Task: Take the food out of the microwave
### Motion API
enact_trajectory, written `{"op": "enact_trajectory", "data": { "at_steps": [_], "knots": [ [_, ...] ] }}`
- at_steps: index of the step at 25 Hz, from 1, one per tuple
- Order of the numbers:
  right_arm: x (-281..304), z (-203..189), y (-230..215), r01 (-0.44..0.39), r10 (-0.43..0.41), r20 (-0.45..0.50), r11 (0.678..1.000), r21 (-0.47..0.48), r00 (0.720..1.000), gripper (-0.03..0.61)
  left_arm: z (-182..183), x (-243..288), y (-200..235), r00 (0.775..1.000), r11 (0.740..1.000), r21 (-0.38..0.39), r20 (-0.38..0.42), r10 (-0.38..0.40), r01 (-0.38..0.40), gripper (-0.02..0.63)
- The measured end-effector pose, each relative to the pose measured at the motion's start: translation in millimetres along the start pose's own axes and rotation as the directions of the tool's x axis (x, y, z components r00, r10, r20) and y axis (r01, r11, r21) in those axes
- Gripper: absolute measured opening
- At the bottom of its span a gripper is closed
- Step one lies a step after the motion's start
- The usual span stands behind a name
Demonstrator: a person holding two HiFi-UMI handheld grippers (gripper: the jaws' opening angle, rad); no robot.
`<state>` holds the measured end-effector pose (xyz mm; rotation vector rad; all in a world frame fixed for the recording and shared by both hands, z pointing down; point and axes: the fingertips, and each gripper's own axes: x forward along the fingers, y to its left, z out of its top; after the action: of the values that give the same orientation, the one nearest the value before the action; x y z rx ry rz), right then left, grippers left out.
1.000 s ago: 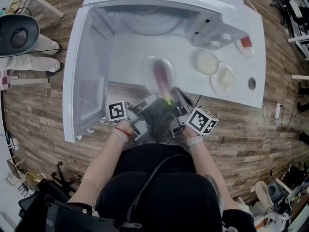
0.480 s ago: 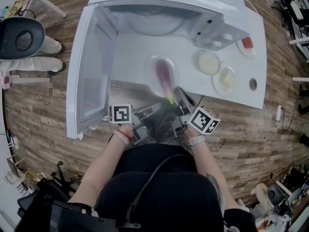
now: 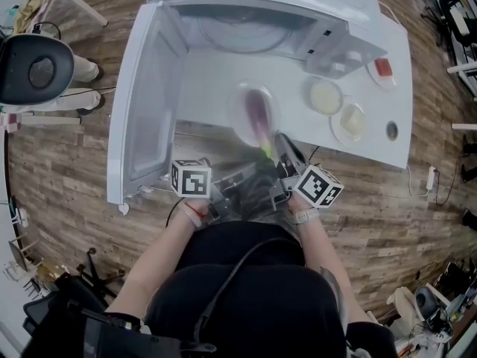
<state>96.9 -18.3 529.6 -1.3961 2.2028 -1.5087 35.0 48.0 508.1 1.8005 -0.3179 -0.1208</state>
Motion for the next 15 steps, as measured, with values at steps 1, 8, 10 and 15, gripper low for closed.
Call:
{"op": "enact_trajectory", "data": {
  "at_steps": [1,8,10,15],
  "knots": [
    [-0.4,0.4,2.7,-0.003,0.003,-0.002,1.000,-0.021,1.000,0.045,1.0,0.5,-3.6,1.000,0.999,0.048,-0.006,0.007,-0.007,0.011],
    [-5.3,2.3,28.4,-0.039,0.035,-0.022,0.978,-0.205,0.999,0.044,24.6,-3.7,-25.0,0.994,0.915,0.388,0.056,0.091,-0.106,0.011],
    [-6.4,3.9,36.4,-0.049,0.044,-0.026,0.966,-0.254,0.999,0.043,35.2,-7.5,-29.8,0.989,0.892,0.431,0.105,0.102,-0.138,0.011],
    [-11.2,10.3,58.2,-0.075,0.071,-0.024,0.933,-0.353,0.997,0.040,56.5,-16.8,-43.5,0.969,0.824,0.519,0.208,0.135,-0.226,0.011]
  ]
}}
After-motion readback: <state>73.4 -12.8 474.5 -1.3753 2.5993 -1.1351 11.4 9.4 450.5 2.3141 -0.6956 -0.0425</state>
